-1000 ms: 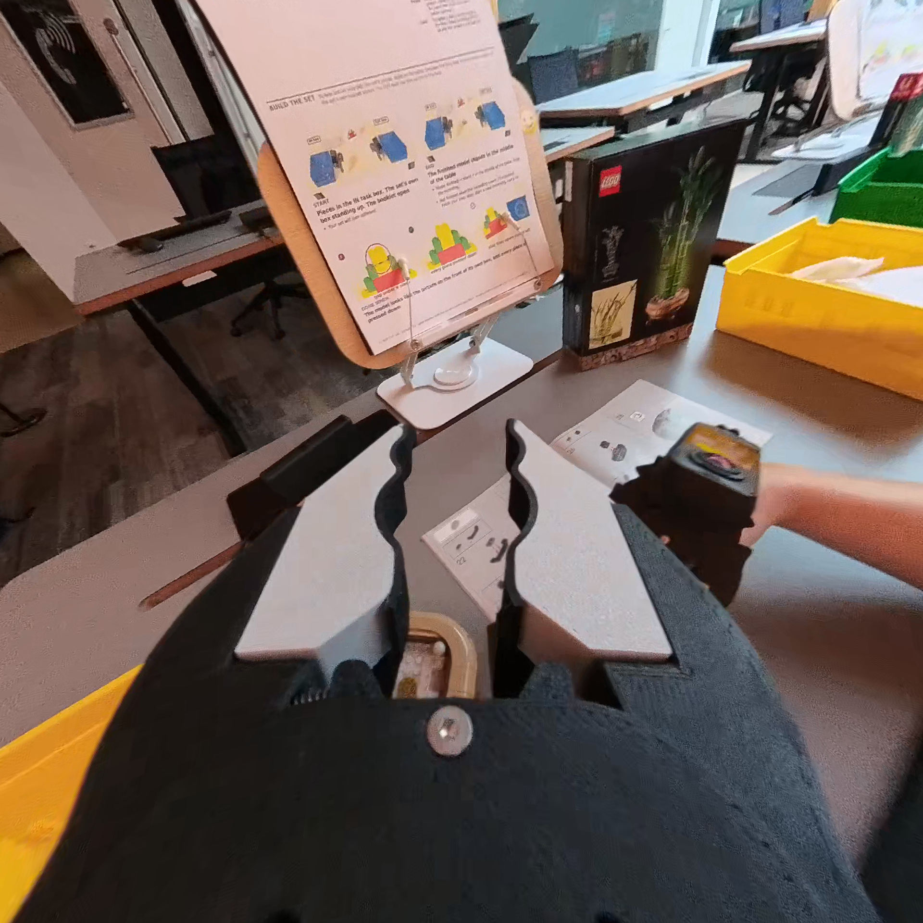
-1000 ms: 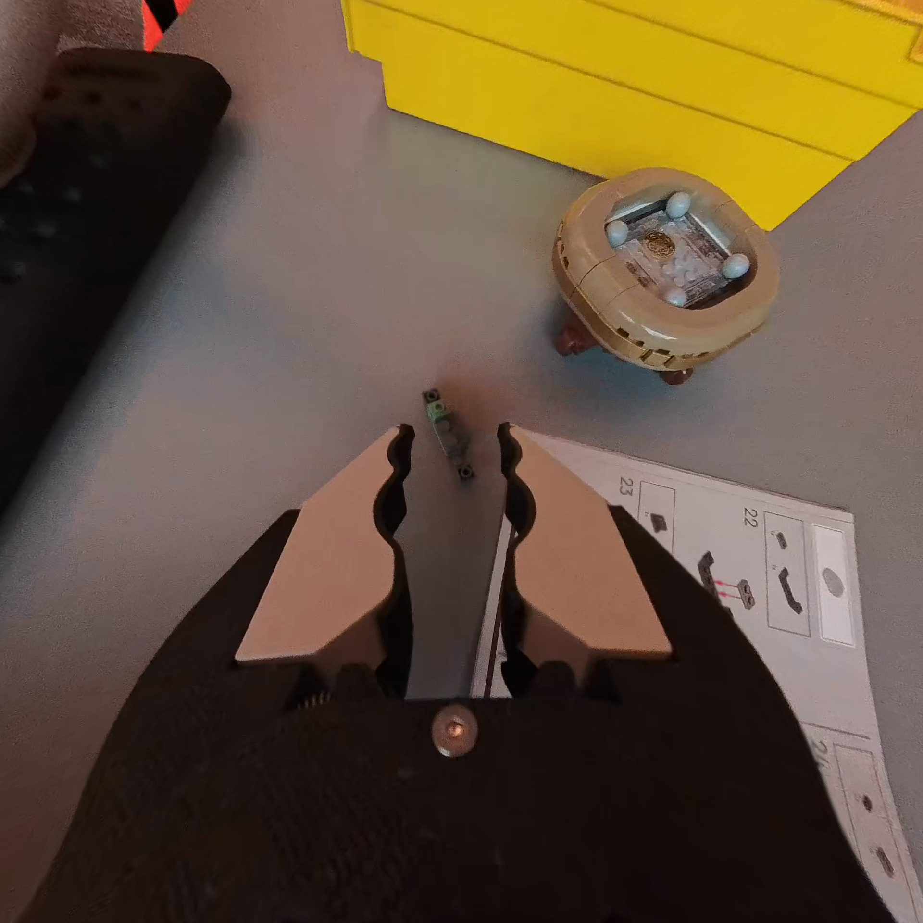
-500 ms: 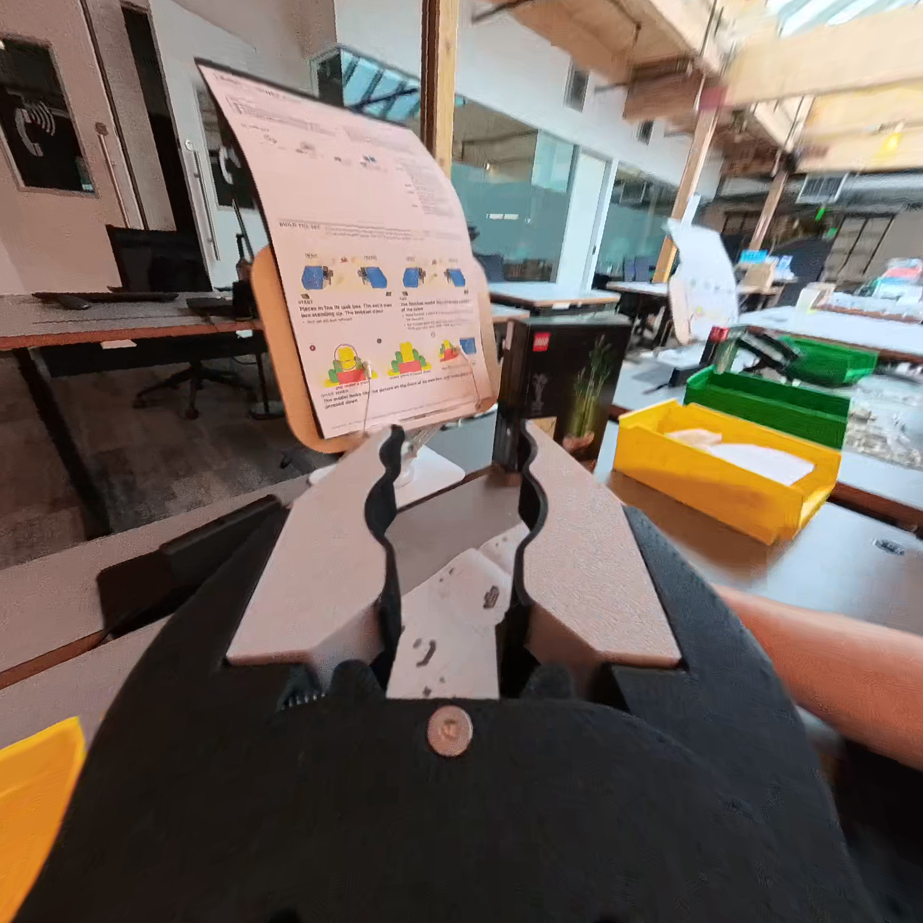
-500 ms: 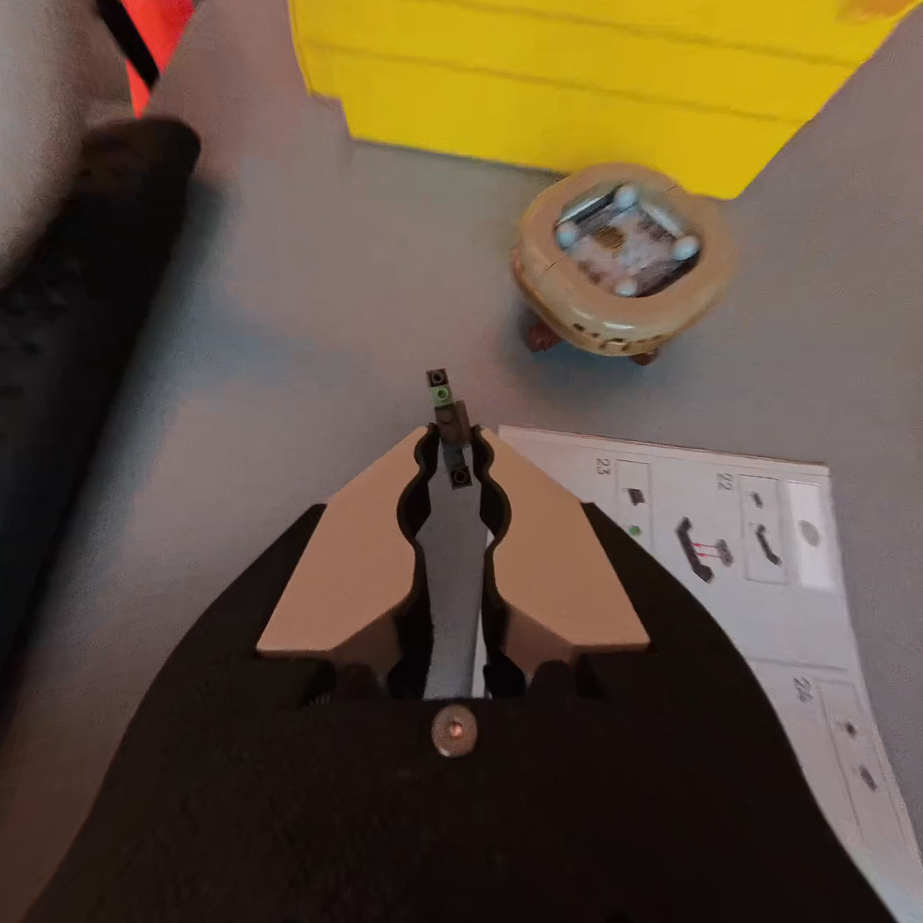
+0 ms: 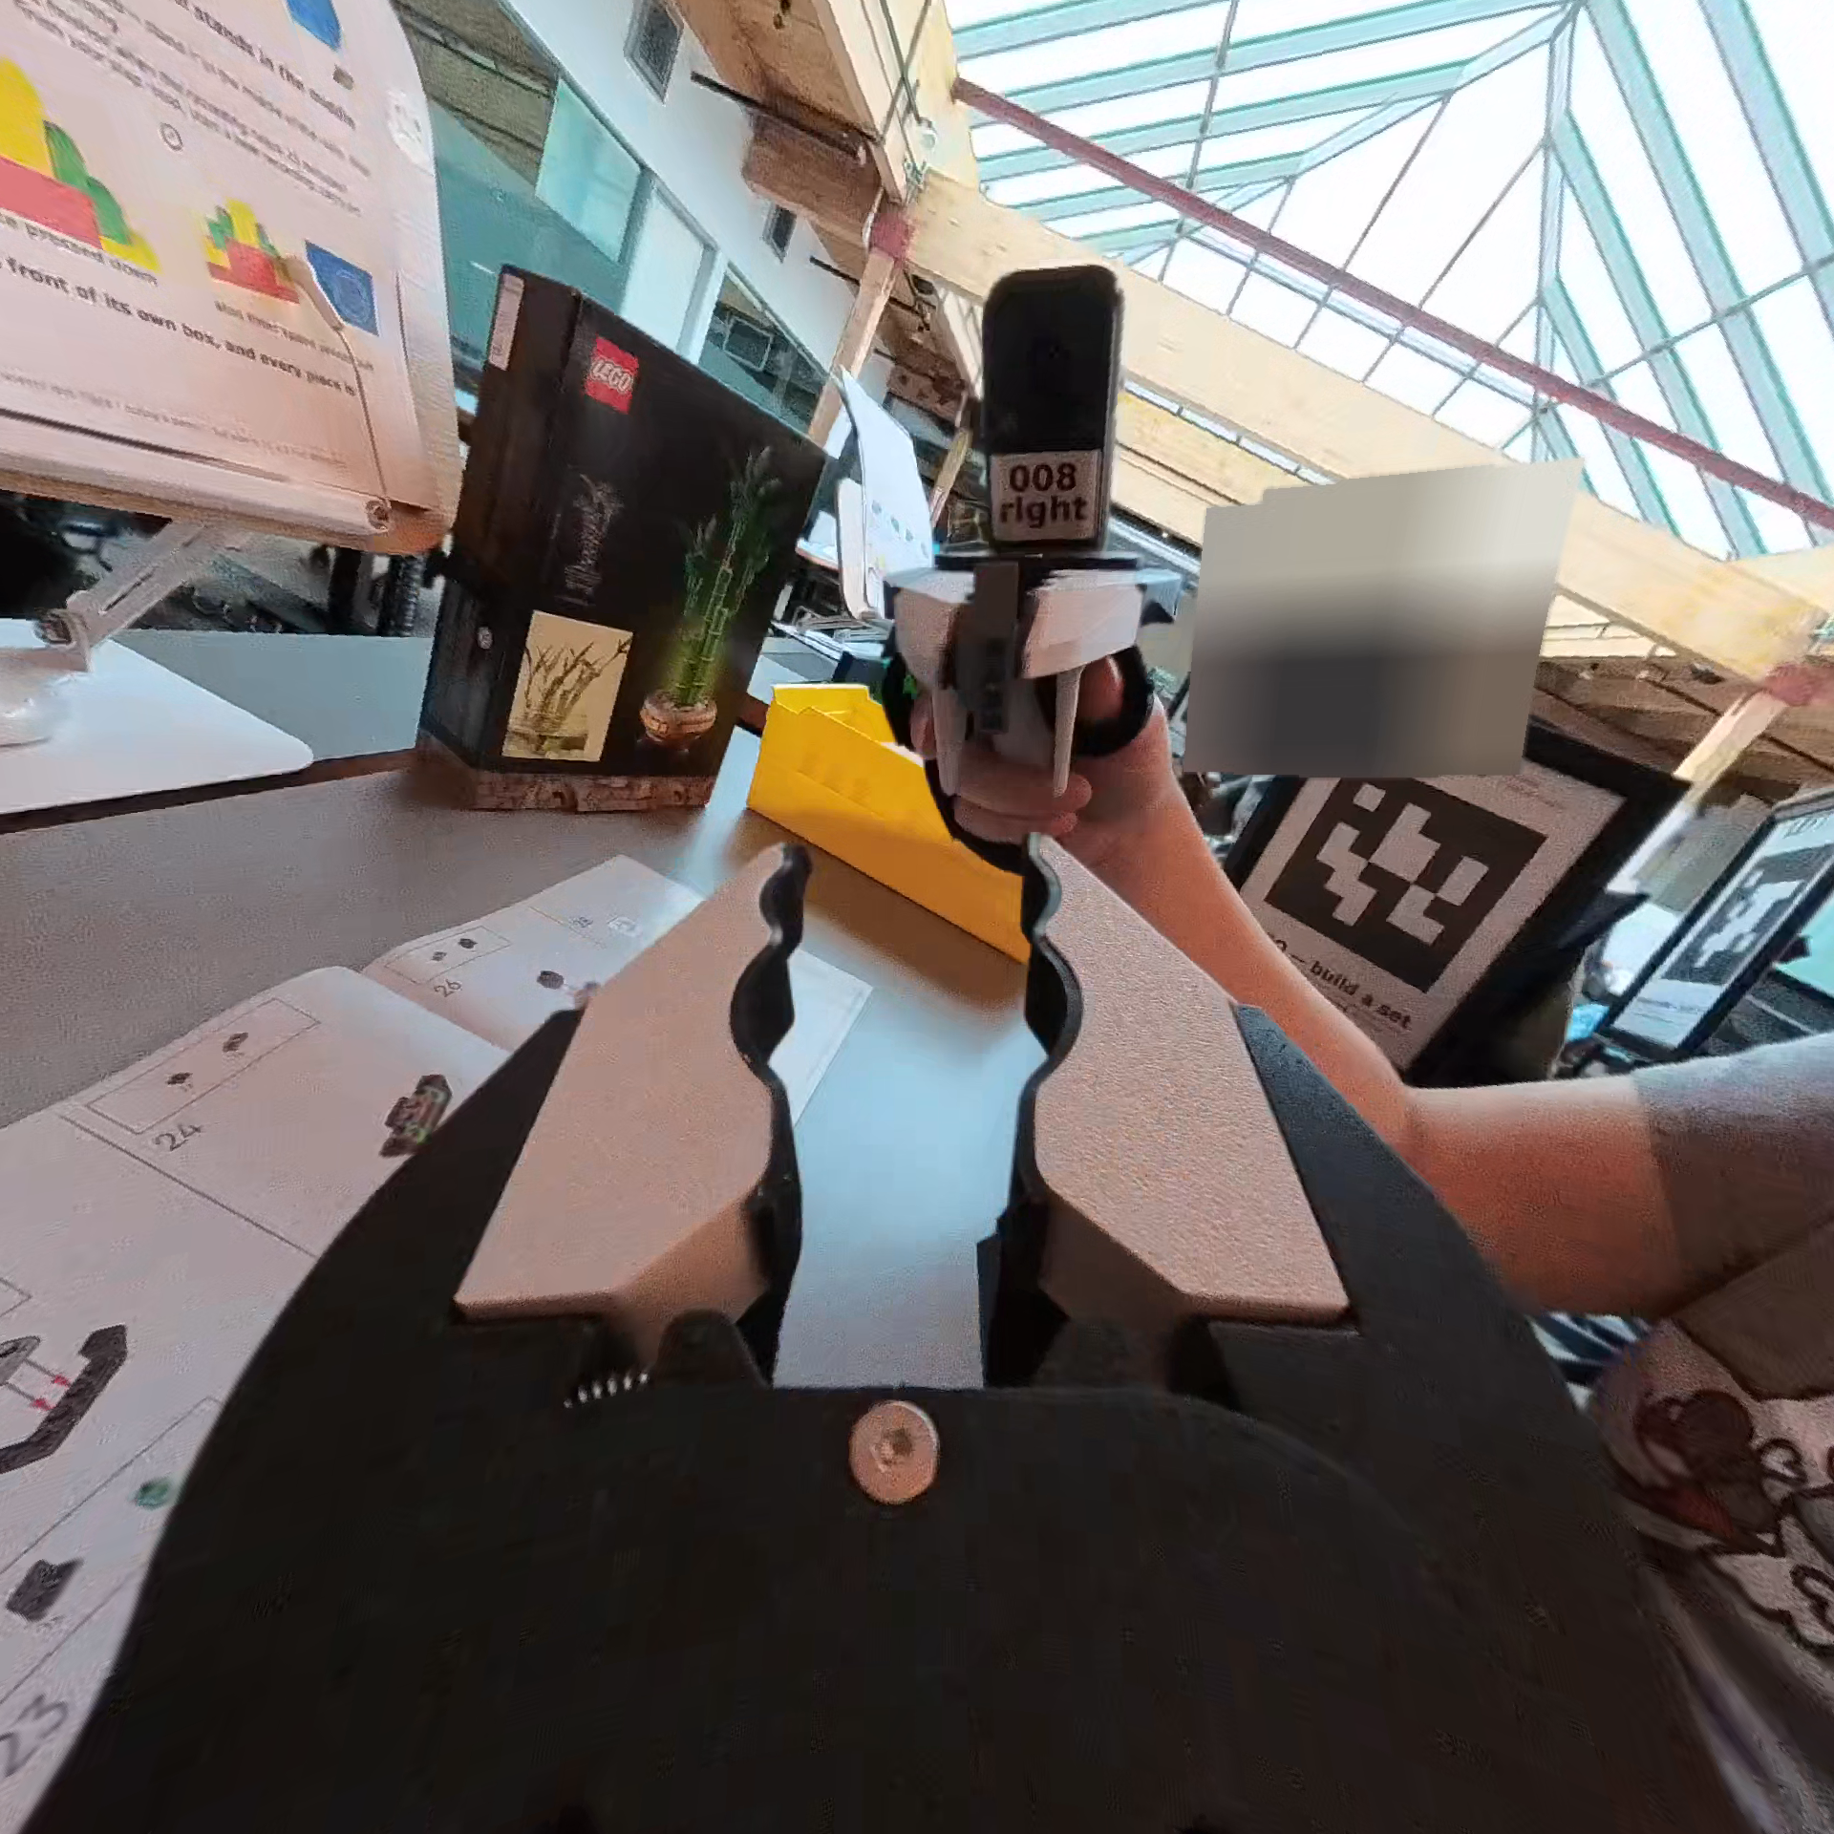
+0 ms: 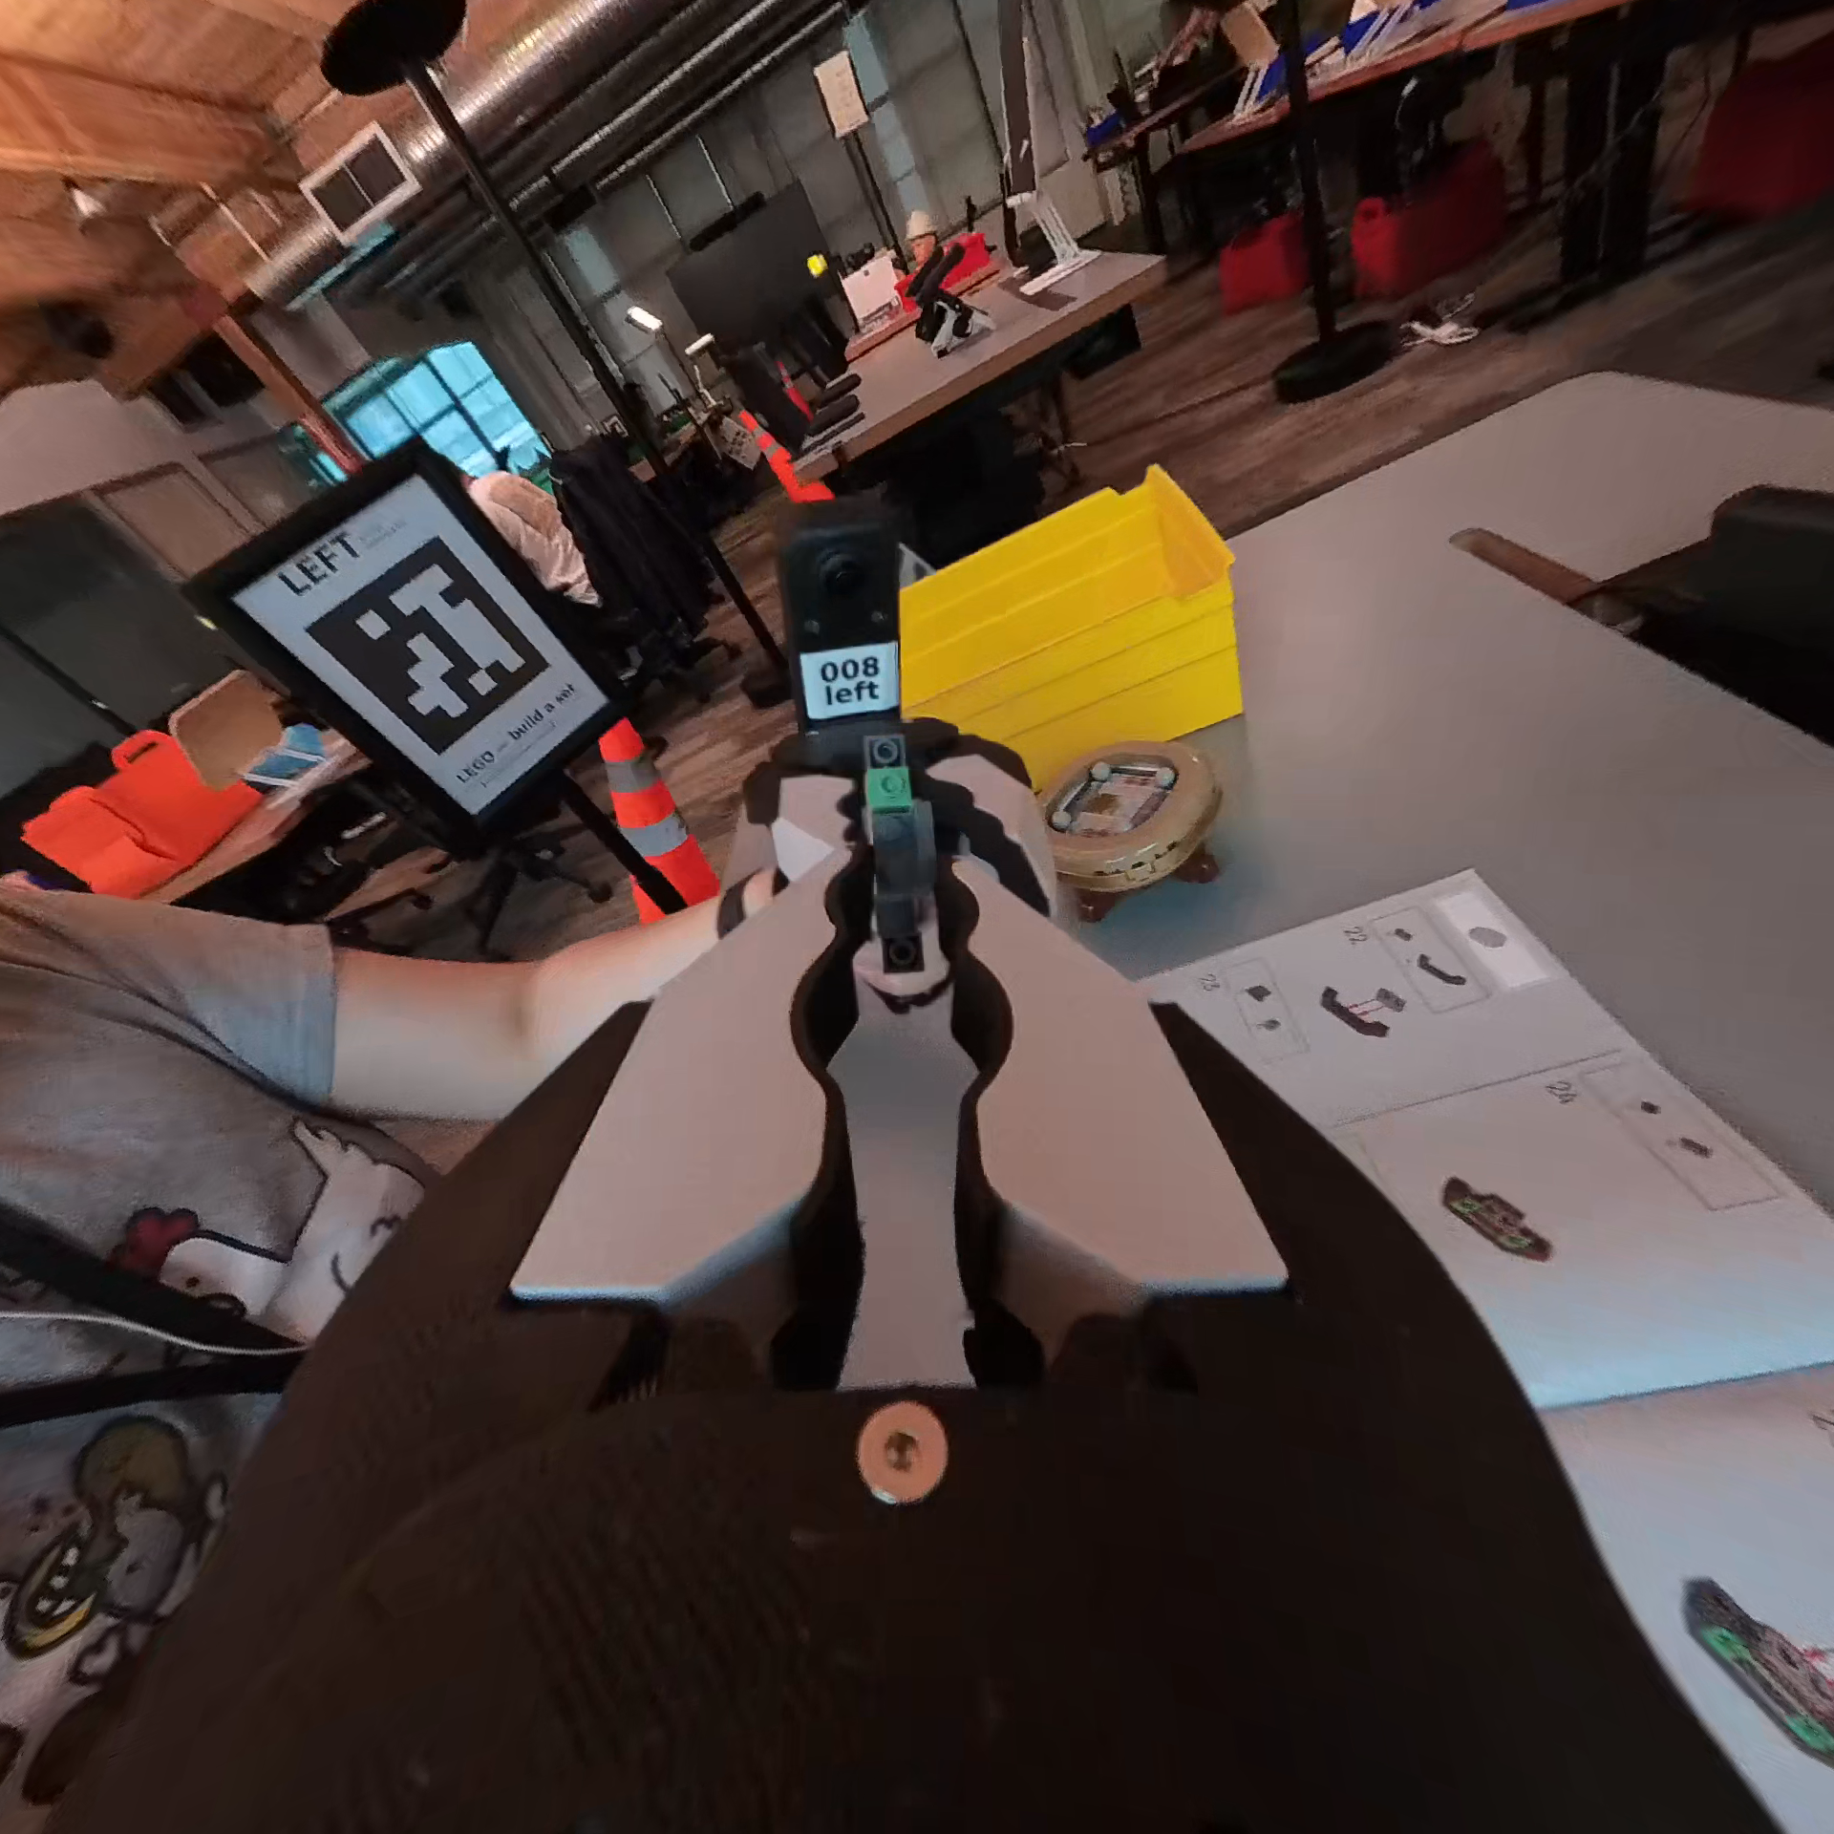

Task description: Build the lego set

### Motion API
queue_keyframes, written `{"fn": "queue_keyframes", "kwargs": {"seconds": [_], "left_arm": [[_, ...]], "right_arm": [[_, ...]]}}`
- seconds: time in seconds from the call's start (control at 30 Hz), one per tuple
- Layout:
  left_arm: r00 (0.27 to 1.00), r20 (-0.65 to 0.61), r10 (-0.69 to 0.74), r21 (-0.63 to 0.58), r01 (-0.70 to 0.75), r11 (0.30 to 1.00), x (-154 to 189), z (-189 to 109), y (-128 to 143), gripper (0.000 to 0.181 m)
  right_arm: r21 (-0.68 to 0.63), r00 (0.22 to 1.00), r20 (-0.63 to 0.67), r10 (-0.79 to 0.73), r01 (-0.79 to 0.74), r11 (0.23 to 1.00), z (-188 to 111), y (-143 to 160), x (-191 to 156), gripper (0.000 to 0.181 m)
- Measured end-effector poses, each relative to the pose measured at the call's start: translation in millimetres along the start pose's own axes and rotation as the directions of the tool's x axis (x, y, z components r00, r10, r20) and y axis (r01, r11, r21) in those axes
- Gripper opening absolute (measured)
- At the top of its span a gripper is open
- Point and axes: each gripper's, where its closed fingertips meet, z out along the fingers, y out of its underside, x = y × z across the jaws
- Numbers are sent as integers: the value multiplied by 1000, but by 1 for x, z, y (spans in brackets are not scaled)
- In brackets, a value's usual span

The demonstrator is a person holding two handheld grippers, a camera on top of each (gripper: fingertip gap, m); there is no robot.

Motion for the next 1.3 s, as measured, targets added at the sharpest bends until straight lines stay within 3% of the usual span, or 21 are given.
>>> {"fn": "queue_keyframes", "kwargs": {"seconds": [0.27, 0.43, 0.5, 0.67, 0.8, 0.9, 1.07, 1.27, 1.3], "left_arm": [[999, 2, 46, -2, -46, 999, 3, 0, 1, 45], [999, 8, 52, 30, -52, 998, 1, -11, -10, 33], [998, 5, 65, 28, -65, 997, 1, -14, -11, 20], [994, 16, 107, -43, -106, 993, 1, -14, -1, 21], [994, 0, 112, -42, -112, 993, 4, -13, -1, 10], [995, 24, 102, 27, -102, 994, 0, -18, -12, 10], [991, 59, 121, 170, -129, 977, 0, -33, -39, 9], [986, 59, 157, 167, -165, 972, 6, -33, -41, 10], [986, 57, 160, 163, -167, 972, 7, -32, -40, 9]], "right_arm": [[-131, 997, 44, 67, -61, 989, 27, 27, 1, 11], [-158, 998, 43, 55, -48, 986, 34, 34, 2, 11], [-157, 997, 51, 58, -49, 986, 35, 35, 2, 10], [-154, 997, 51, 51, -43, 987, 35, 35, 4, 10], [-151, 999, 38, 26, -19, 988, 35, 35, 5, 10], [-37, 998, 25, -59, 60, 997, 32, 17, 5, 44], [48, 993, 31, -113, 112, 993, 28, 7, 4, 30], [43, 989, 46, -144, 142, 989, 43, 10, -1, 25], [34, 987, 45, -155, 154, 988, 44, 12, -1, 18]]}}
